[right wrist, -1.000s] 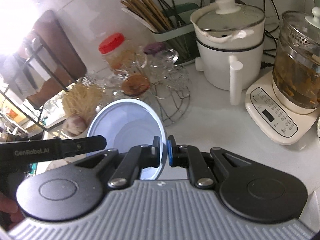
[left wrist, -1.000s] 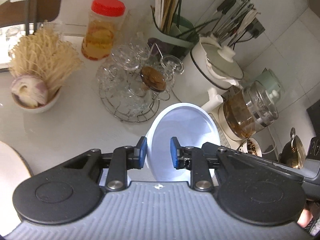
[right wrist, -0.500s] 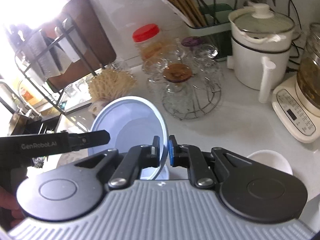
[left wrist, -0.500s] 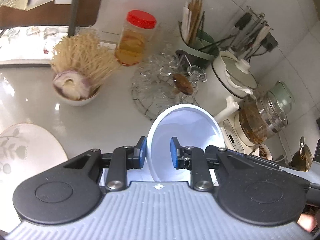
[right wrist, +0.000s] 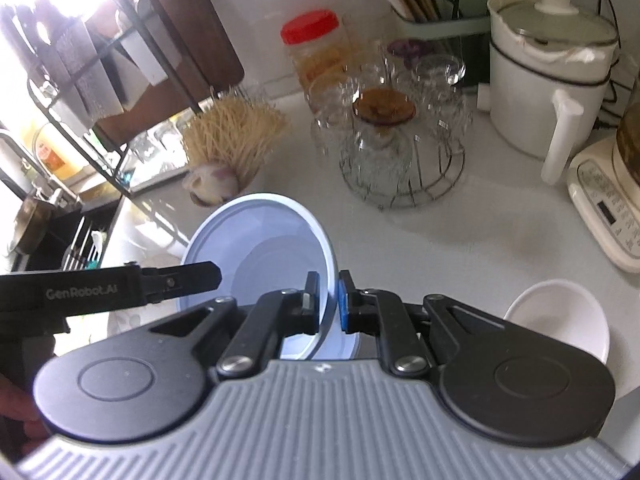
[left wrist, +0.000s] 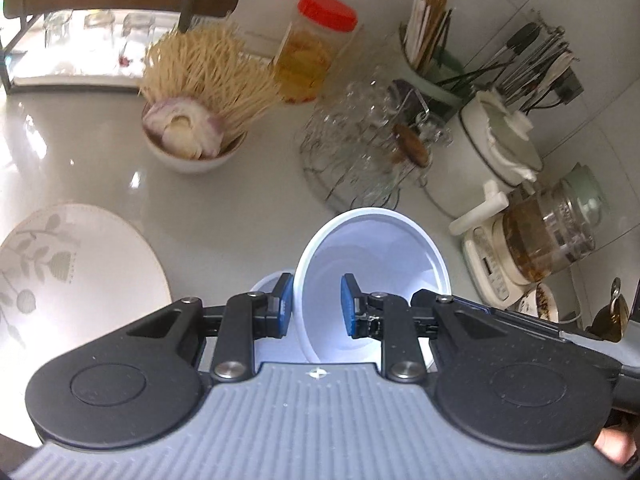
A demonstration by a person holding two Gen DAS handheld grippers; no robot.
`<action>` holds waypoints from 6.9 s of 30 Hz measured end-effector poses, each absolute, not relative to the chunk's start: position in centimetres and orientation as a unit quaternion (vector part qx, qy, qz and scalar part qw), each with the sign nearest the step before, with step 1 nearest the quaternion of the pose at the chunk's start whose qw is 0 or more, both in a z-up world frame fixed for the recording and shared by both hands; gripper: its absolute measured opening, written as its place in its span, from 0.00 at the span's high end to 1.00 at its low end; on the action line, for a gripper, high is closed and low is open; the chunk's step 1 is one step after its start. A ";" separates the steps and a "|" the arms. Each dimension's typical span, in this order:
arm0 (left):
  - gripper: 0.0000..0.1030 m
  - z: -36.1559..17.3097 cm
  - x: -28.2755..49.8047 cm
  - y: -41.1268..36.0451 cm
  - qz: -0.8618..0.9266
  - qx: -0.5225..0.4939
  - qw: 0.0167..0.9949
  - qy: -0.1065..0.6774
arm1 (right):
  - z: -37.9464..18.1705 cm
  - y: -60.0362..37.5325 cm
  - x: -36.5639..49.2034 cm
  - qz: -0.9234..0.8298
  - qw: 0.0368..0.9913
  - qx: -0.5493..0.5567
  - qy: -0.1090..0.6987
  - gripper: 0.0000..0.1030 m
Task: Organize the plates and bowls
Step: 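Lift the second blue bowl with both grippers and carry it over the first bowl, then lower the second bowl into the first bowl and open both grippers, then withdraw both grippers and move toward the white ceramic bowl, then close both grippers on the rim of the white ceramic bowl, then lift the white bowl with both grippers and carry it to the blue bowls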
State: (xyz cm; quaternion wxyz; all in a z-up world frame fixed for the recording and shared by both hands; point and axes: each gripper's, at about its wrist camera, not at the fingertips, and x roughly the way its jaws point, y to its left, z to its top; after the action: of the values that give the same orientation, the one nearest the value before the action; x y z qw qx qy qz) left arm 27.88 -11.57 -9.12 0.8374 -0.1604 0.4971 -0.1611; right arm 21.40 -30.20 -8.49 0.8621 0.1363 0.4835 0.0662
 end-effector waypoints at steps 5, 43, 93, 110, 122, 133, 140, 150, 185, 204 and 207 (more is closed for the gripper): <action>0.73 -10.1 28.2 -11.3 -0.160 -0.159 0.831 0.508 | -9.5 -29.8 21.7 0.068 0.852 0.133 0.502 0.87; 0.42 -15.3 29.9 -9.6 -0.119 -0.154 0.794 0.575 | -13.7 -29.4 23.6 0.068 0.818 0.141 0.554 0.46; 0.42 -3.7 25.4 -16.1 -0.306 -0.046 0.859 0.407 | -3.3 -32.7 14.5 -0.072 0.911 0.137 0.381 0.46; 0.41 -4.2 24.5 -23.9 -0.404 -0.006 0.813 0.421 | -3.2 -37.7 9.0 -0.184 0.894 0.173 0.371 0.46; 0.41 -6.6 25.8 -28.9 -0.432 0.024 0.775 0.460 | -5.5 -41.1 7.5 -0.244 0.862 0.217 0.388 0.46; 0.35 -10.7 29.2 -32.7 -0.416 0.036 0.751 0.511 | -9.4 -45.1 8.6 -0.264 0.824 0.267 0.425 0.16; 0.20 -14.5 31.3 -35.6 -0.393 0.056 0.731 0.556 | -13.1 -47.3 10.7 -0.258 0.792 0.298 0.466 0.16; 0.21 -18.2 33.0 -37.4 -0.383 0.050 0.716 0.582 | -16.1 -48.9 12.6 -0.229 0.783 0.314 0.485 0.24; 0.89 -18.6 33.4 -36.6 -0.385 0.006 0.704 0.596 | -16.1 -48.7 12.9 -0.171 0.800 0.311 0.484 0.92; 0.89 -11.4 32.4 -33.3 -0.389 -0.004 0.741 0.547 | -10.6 -47.3 13.6 -0.150 0.814 0.325 0.458 0.92; 0.89 -11.1 32.4 -32.7 -0.389 -0.008 0.744 0.543 | -10.2 -46.7 13.7 -0.146 0.817 0.317 0.459 0.92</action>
State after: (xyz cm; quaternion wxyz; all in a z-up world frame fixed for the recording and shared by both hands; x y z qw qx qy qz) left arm 32.36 -32.65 -11.09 0.7442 -0.0076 0.5431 -0.3889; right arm 13.69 -46.73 -10.24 0.8171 0.3169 0.4588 -0.1461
